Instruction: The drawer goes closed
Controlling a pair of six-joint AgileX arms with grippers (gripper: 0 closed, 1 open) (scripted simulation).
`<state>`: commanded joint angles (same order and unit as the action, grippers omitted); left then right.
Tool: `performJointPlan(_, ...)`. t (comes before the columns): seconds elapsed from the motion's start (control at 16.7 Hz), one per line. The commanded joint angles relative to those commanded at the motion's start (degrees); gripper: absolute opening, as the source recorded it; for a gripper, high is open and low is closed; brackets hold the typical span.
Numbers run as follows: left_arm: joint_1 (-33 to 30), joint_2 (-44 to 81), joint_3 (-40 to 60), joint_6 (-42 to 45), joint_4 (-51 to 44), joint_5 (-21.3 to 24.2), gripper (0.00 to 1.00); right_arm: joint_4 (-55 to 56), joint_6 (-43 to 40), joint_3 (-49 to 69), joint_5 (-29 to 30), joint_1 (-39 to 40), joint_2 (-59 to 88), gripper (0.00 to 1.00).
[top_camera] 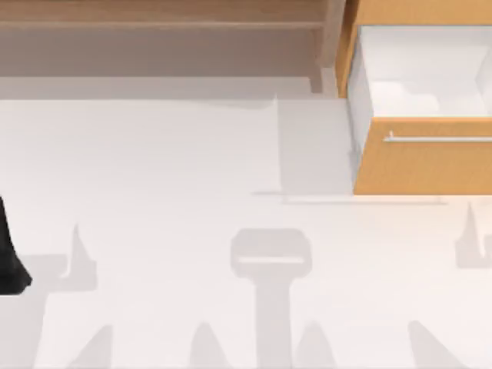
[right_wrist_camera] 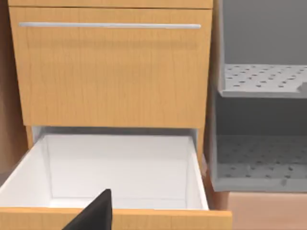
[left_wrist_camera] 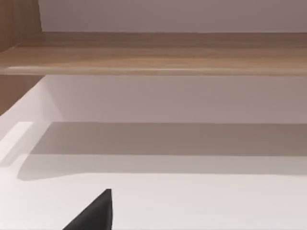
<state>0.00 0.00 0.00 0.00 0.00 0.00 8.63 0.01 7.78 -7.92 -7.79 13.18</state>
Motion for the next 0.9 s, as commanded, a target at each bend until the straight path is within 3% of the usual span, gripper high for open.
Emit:
performJointPlan(0.54,0.0,0.0,0.0,0.0,0.0,0.0,1.0,20.0,0.6,17.9,-19.2,-19.7,40.5,1.0)
performJointPlan(0.9,0.0,0.0,0.0,0.0,0.0,0.0,1.0,26.1,1.0,23.4,-25.0,-25.7,52.2,1.0)
